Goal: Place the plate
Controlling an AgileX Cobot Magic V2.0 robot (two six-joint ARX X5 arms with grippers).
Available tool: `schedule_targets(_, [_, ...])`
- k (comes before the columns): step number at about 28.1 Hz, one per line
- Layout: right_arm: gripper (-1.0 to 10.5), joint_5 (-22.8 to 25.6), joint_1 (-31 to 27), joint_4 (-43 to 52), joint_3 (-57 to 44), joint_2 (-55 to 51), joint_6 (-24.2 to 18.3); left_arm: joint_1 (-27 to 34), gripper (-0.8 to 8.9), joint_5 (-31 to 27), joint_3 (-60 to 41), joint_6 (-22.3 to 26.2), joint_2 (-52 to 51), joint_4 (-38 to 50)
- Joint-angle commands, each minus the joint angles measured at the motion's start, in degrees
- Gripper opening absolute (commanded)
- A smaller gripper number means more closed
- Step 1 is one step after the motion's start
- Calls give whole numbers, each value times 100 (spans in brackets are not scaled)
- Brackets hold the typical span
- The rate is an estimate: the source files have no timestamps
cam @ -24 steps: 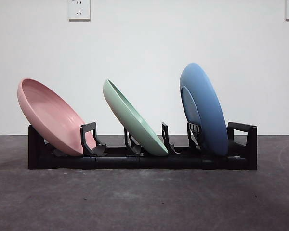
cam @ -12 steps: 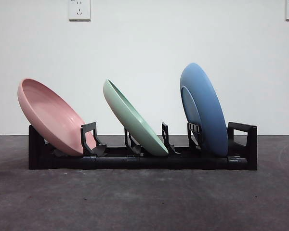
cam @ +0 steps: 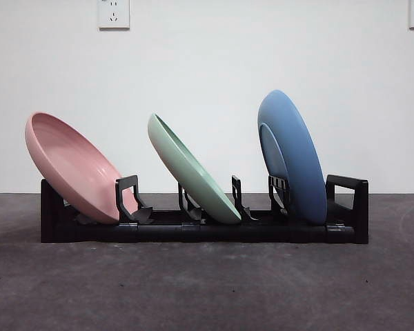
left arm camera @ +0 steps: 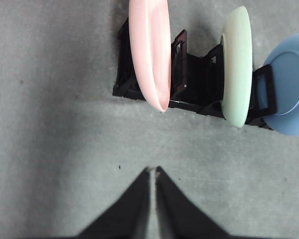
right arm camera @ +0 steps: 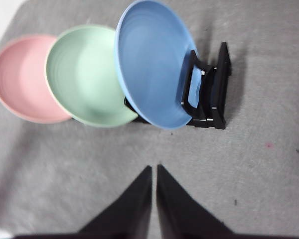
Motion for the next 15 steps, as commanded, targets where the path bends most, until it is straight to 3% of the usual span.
schedule_targets(1, [227, -15, 81, 15, 109, 160, -343, -11, 302, 68, 162, 181, 24, 94])
schedule_targets(2, [266, -17, 111, 15, 109, 214, -350, -11, 381, 70, 162, 184, 22, 94])
schedule_targets(7, [264, -15, 345, 146, 151, 511, -313, -11, 375, 68, 162, 184, 13, 90])
schedule_targets(15, [264, -306, 852, 673, 1563, 3045, -210, -11, 375, 68, 160, 186, 13, 90])
